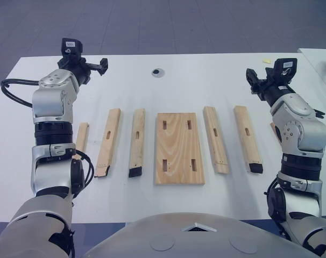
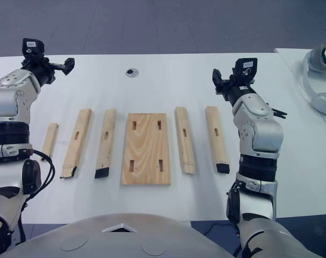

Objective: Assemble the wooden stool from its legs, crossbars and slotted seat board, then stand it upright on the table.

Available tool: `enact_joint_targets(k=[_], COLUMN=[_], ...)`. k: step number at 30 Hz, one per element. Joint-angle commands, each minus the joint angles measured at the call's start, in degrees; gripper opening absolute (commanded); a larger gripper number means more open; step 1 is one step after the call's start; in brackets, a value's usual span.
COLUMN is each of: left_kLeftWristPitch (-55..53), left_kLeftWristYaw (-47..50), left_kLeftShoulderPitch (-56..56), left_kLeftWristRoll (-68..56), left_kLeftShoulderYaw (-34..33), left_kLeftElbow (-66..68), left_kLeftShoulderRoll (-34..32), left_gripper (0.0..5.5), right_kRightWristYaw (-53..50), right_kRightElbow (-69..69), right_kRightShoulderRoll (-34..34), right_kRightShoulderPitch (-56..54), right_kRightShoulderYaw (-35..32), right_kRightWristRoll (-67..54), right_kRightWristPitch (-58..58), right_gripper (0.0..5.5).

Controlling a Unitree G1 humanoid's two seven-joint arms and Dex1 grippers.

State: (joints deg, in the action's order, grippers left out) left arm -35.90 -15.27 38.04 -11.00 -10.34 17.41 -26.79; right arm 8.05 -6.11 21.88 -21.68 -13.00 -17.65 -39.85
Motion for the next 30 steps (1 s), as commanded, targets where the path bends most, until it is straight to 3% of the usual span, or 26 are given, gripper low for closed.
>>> enact_joint_targets(k=[1,18,26,29,30], left_kLeftWristPitch=[1.02,1.71,0.39,-7.55,-11.67], left_kLeftWristYaw=[0.57,3.97,3.2,2.29,1.87], left_kLeftShoulderPitch=[-0.67,-3.12,-2.71,-0.4,0.54], left_kLeftWristRoll=[-1.75,-1.68,0.81,1.19,3.77], left_kLeftShoulderYaw=[-1.46,-3.15,-0.33,1.46,4.03], left_kLeftElbow=[-3.1,-6.94,-5.7,-3.67,-3.37], left_kLeftShoulderRoll=[2.48,4.45,3.12,1.95,-1.35], left_gripper=[5.37,3.6,3.55,3.55,3.55], right_kRightWristYaw=[0.01,0.69,0.58,0.12,-0.15], right_kRightElbow=[-0.77,0.46,0.48,-0.25,-0.64], right_kRightShoulderRoll=[-0.16,0.14,-0.41,-0.64,-0.82], right_kRightShoulderPitch=[0.04,-1.17,-0.97,-0.24,0.29], right_kRightShoulderYaw=[0.25,1.18,2.1,1.87,1.69], right_kRightWristRoll=[0.54,0.86,0.76,0.65,0.61], right_kRightWristPitch=[-0.54,-0.5,-0.39,-0.59,-0.6], right_gripper=[3.16,3.16,3.16,3.16,3.16])
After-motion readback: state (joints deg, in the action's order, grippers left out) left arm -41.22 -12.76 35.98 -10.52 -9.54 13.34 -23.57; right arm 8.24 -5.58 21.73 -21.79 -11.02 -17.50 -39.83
